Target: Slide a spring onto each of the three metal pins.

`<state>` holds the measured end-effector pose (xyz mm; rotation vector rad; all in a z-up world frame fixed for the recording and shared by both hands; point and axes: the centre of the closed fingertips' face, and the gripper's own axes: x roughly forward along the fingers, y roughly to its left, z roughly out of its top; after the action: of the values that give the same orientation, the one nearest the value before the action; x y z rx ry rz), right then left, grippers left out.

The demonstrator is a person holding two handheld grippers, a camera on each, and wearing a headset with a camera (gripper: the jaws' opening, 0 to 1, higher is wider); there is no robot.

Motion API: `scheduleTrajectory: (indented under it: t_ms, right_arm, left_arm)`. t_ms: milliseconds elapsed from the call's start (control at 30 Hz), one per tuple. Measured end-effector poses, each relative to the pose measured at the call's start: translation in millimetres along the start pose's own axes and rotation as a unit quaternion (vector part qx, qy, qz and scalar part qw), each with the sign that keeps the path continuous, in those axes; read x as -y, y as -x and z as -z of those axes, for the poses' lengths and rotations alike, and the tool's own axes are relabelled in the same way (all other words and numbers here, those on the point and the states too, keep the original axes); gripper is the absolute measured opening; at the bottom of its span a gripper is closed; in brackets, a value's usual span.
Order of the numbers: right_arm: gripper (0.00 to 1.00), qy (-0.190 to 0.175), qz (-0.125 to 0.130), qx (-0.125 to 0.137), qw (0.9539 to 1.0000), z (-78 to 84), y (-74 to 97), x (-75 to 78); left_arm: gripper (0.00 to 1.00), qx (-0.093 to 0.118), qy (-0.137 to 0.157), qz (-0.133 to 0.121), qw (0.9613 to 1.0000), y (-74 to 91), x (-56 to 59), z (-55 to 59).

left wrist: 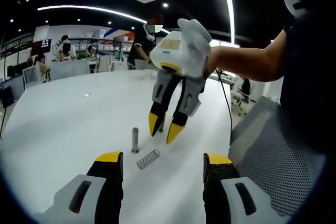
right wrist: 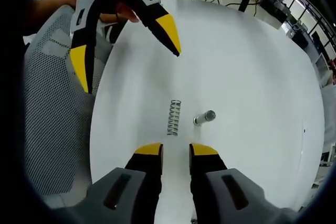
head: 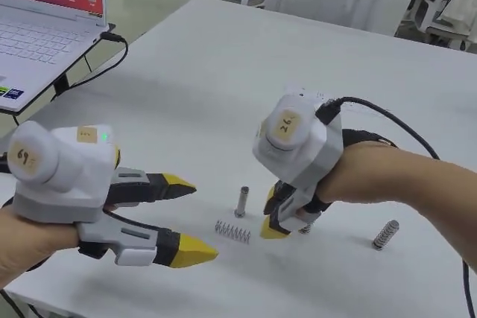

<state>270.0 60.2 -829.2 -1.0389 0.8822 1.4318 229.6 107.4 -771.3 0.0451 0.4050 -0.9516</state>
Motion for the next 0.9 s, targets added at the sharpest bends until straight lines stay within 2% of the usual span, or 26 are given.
scheduleTrajectory:
  t_ms: [267,900]
  right_arm:
    - [0.15,0.001,-0.004,-0.002,1.0000,-7.5,-13.0,-4.1]
    - [0.10,0.005,0.005,-0.029,0.9996,-3.1,-35.2,-1.9]
  left_arm:
    - [0.56,-0.002,0.002,-0.002,1.0000,2.9,-0.3,3.2]
    - [0.55,-0.005,0.007,-0.005,0.9999,7.6,-2.2,8.8]
